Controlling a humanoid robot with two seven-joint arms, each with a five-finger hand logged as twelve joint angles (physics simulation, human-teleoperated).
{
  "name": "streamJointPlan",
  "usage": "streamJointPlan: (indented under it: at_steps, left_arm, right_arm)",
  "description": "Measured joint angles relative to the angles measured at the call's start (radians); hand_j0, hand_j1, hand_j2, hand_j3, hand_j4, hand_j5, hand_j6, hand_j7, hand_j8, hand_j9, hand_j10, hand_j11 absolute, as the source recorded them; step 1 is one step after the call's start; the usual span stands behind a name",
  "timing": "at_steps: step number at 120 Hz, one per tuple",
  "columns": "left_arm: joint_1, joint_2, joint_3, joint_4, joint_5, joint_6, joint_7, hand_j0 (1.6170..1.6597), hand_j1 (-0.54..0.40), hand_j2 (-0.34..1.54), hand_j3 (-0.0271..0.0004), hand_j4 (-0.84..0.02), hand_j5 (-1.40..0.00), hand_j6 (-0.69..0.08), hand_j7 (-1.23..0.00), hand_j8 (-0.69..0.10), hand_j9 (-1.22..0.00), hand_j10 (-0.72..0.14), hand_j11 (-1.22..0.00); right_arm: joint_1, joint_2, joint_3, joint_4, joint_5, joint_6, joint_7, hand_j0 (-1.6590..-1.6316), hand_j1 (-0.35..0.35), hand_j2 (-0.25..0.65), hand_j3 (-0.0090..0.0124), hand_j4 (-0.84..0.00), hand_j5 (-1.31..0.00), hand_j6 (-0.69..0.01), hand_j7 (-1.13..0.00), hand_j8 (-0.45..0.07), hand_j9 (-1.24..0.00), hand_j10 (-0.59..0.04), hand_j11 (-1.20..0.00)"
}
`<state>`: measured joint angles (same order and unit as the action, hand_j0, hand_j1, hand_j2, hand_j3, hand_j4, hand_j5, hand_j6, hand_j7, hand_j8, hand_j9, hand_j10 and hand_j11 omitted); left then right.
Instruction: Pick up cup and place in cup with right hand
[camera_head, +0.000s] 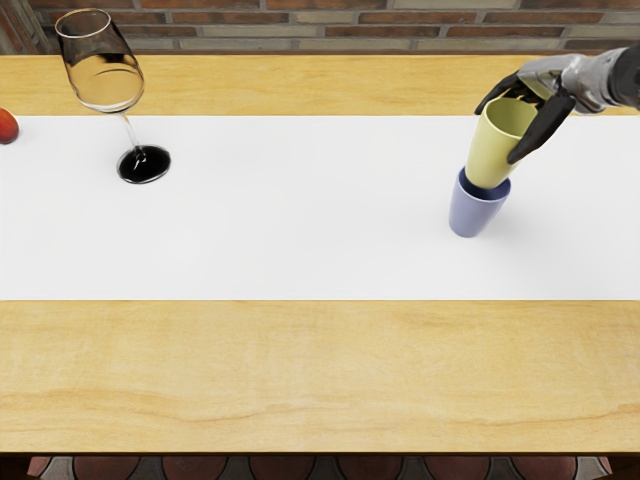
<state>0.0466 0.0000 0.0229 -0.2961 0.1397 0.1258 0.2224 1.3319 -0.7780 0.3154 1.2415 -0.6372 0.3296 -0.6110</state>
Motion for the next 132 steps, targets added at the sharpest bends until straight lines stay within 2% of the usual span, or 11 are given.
streamJointPlan:
  at_steps: [26,34,66,81,97,114,132]
  left_arm:
    - [0.000,0.000,0.000,0.000,0.000,0.000,0.000,1.6581,0.349,0.00,0.0000,0.000,0.00,0.000,0.00,0.000,0.00,0.000,0.00]
    - [0.000,0.000,0.000,0.000,0.000,0.000,0.000,1.6581,0.349,0.00,0.0000,0.000,0.00,0.000,0.00,0.000,0.00,0.000,0.00]
    - [0.000,0.000,0.000,0.000,0.000,0.000,0.000,1.6581,0.349,0.00,-0.0001,0.000,0.00,0.000,0.00,0.000,0.00,0.000,0.00]
    - [0.000,0.000,0.000,0.000,0.000,0.000,0.000,1.6581,0.349,0.00,-0.0001,0.000,0.00,0.000,0.00,0.000,0.00,0.000,0.00]
    - [-0.001,0.000,0.000,0.000,0.000,0.000,0.000,1.6581,0.349,0.00,-0.0001,0.000,0.00,0.000,0.00,0.000,0.00,0.000,0.00]
    - [0.000,0.000,0.000,0.000,0.000,0.000,0.000,1.6581,0.349,0.00,-0.0001,0.000,0.00,0.000,0.00,0.000,0.00,0.000,0.00]
    - [0.000,0.000,0.000,0.000,0.000,0.000,0.000,1.6581,0.349,0.00,0.0000,0.000,0.00,0.000,0.00,0.000,0.00,0.000,0.00]
  right_arm:
    - [-0.029,0.006,-0.001,-0.004,-0.014,-0.034,0.000,-1.6542,0.070,-0.104,-0.0002,-0.416,-0.57,-0.292,-0.56,-0.239,-0.56,-0.344,-0.56]
    - [-0.035,0.007,0.000,-0.005,-0.015,-0.037,0.000,-1.6550,0.044,-0.094,0.0000,-0.382,-0.52,-0.292,-0.51,-0.248,-0.51,-0.331,-0.51]
    - [-0.041,0.022,0.010,-0.008,-0.008,-0.040,0.000,-1.6572,-0.205,-0.031,0.0000,-0.139,-0.18,-0.115,-0.18,-0.103,-0.18,-0.124,-0.18]
    - [-0.039,0.023,0.013,-0.008,0.005,-0.038,0.000,-1.6576,-0.270,-0.016,0.0000,-0.078,-0.10,-0.066,-0.10,-0.059,-0.10,-0.070,-0.10]
    - [-0.019,0.054,0.015,-0.006,0.046,-0.018,0.000,-1.6578,-0.308,-0.008,0.0000,-0.042,-0.05,-0.037,-0.05,-0.033,-0.05,-0.038,-0.05]
    - [0.004,0.110,0.031,-0.004,0.068,0.032,0.000,-1.6579,-0.329,-0.004,0.0000,-0.023,-0.03,-0.021,-0.03,-0.018,-0.03,-0.020,-0.03]
    - [0.007,0.140,0.084,0.001,0.253,0.200,0.000,-1.6580,-0.340,-0.002,0.0000,-0.012,-0.01,-0.012,-0.01,-0.010,-0.01,-0.010,-0.01]
